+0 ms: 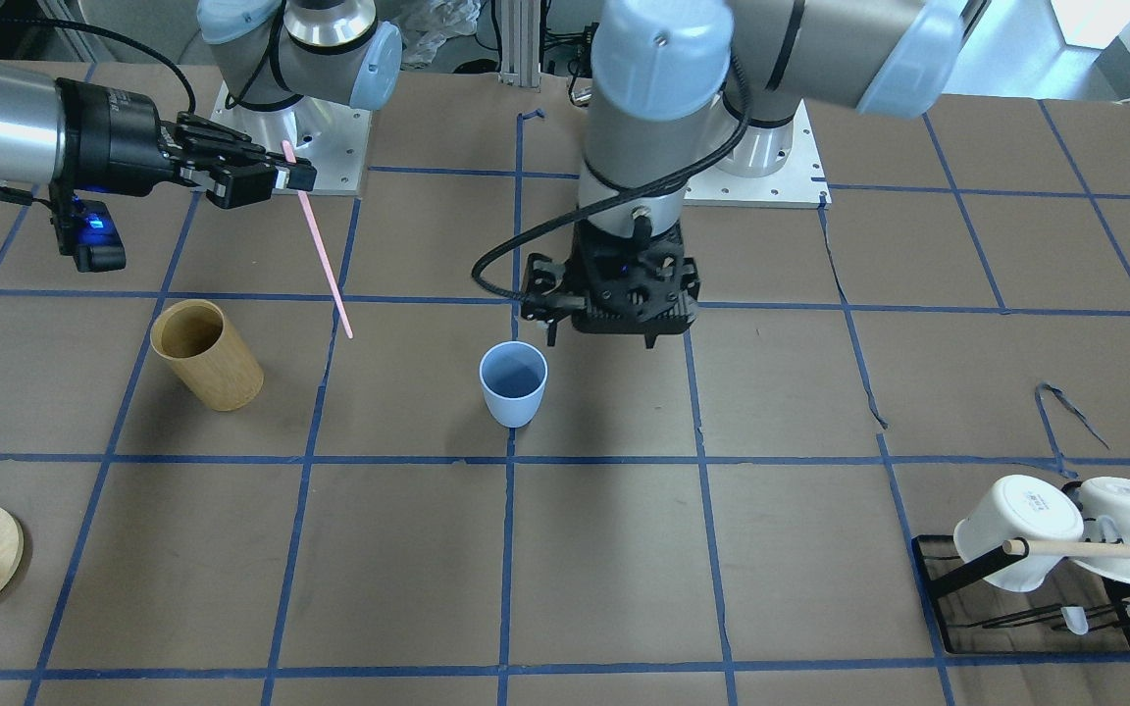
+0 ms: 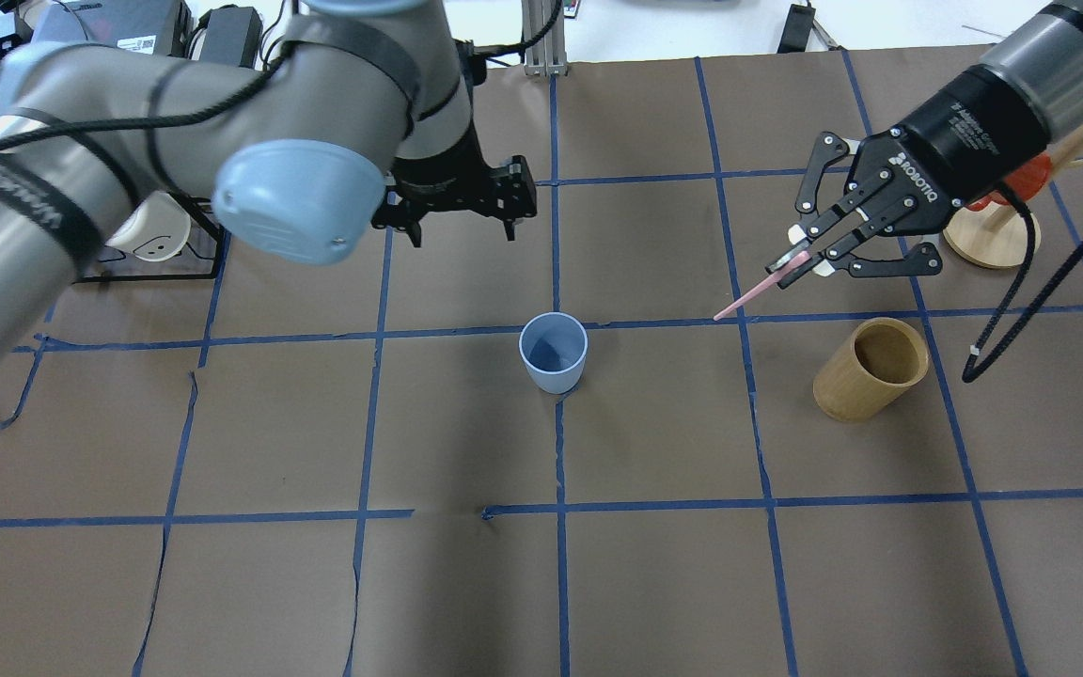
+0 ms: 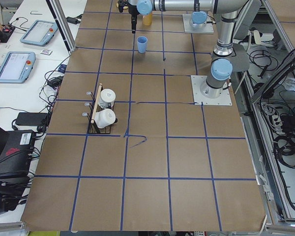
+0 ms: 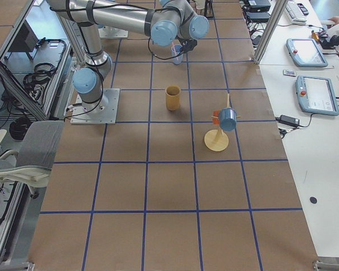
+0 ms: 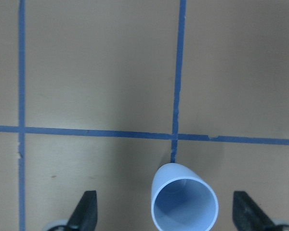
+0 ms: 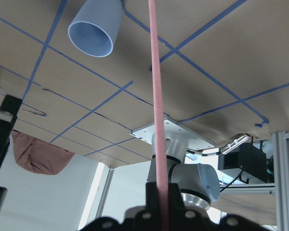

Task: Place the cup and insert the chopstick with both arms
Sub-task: 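Release the blue cup with the left gripper while the right carries the chopstick over, then lower the chopstick into the blue cup with the right gripper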

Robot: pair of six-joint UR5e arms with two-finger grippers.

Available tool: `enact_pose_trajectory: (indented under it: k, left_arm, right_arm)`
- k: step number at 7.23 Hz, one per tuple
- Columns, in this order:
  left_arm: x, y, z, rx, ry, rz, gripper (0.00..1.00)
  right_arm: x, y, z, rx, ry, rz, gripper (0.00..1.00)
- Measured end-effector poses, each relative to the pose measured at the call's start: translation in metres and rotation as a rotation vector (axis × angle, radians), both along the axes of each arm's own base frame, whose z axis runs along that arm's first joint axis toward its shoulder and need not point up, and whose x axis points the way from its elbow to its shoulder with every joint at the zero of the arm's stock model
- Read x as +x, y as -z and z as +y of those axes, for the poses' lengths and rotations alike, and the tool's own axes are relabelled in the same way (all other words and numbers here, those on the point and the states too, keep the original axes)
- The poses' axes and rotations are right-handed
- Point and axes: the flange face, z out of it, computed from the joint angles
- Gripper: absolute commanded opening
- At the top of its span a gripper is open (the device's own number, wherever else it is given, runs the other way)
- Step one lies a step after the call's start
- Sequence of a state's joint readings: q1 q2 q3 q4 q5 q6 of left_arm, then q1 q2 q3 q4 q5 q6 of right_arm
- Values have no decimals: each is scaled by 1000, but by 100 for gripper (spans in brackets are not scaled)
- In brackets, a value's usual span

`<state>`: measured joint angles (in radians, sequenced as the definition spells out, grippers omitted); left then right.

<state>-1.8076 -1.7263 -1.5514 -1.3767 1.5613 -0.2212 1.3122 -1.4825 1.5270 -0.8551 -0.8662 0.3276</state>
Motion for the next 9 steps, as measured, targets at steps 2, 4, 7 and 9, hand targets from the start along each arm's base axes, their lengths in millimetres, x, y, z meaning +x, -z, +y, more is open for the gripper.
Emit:
enact_pose_trajectory:
  k: [2, 4, 7, 9]
  left_arm:
    - [77, -39, 21, 20, 100, -11, 100]
    - [129, -50, 37, 11, 77, -34, 100]
    - [140, -68, 34, -11, -18, -36, 100]
    - [142, -73, 32, 0, -34, -35, 100]
  right_arm:
    - [53, -1, -5, 65, 56, -20, 10]
    - [106, 13, -18, 115, 78, -11, 10]
    - [146, 55, -45, 165, 121, 47, 11]
    - [150, 61, -48, 174, 135, 36, 12]
